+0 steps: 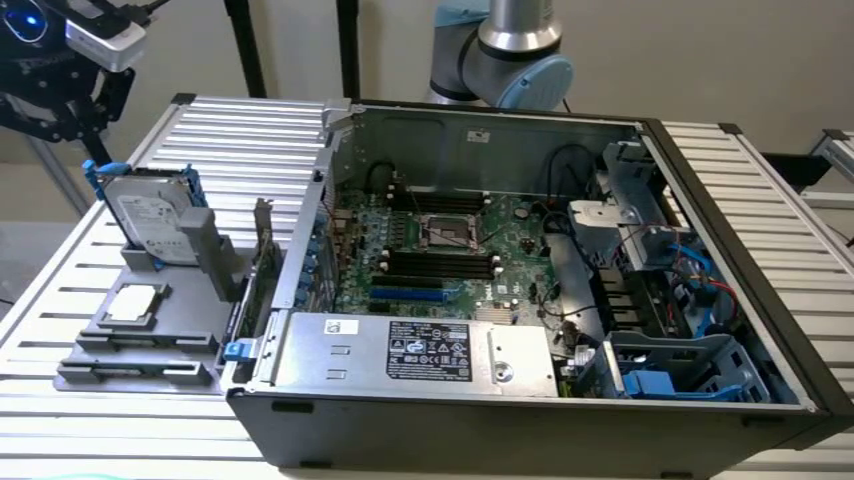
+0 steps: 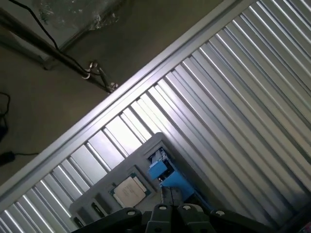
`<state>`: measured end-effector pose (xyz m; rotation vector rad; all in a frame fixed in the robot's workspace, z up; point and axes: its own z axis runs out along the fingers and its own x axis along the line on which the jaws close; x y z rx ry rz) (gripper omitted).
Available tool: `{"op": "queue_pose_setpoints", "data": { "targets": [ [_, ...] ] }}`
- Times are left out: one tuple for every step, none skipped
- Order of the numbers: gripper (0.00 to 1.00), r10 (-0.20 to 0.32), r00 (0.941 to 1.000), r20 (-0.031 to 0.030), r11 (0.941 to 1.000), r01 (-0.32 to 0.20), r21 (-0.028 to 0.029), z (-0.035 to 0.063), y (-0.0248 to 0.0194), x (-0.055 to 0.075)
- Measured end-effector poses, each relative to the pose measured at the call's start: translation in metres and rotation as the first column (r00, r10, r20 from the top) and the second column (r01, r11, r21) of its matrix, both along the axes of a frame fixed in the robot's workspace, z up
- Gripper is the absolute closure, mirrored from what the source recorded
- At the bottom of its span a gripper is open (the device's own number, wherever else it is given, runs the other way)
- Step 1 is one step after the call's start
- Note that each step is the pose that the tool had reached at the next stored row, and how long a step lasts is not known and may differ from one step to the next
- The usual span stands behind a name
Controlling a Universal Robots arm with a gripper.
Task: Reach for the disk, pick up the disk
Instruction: 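Pick up the disk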
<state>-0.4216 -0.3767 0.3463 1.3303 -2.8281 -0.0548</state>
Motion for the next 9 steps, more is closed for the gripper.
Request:
{"op": "queue_pose_setpoints", "data": {
  "targets": [
    [0.89,0.018,0.9998,0.0,0.9998,-0.018,0.0,0.0,0.0,0.0],
    [0.89,0.035,0.9994,0.0,0.9994,-0.035,0.0,0.0,0.0,0.0],
    [0.89,0.053,0.9986,0.0,0.9986,-0.053,0.0,0.0,0.0,0.0],
    [0.89,0.071,0.9975,0.0,0.9975,-0.071,0.0,0.0001,0.0,0.0],
    [0.89,0.087,0.9962,0.0,0.9962,-0.087,0.0001,0.0002,0.0,0.0],
    [0.89,0.102,0.9948,0.0,0.9948,-0.102,0.0002,0.0004,0.0,0.0],
    [0.89,0.115,0.9933,0.0001,0.9933,-0.115,0.0003,0.0006,0.0,0.0],
    [0.89,0.127,0.9919,0.0001,0.9919,-0.127,0.0004,0.0008,0.0,0.0],
    [0.89,0.139,0.9903,0.0001,0.9903,-0.139,0.0006,0.0011,0.0,0.0]
  ]
}}
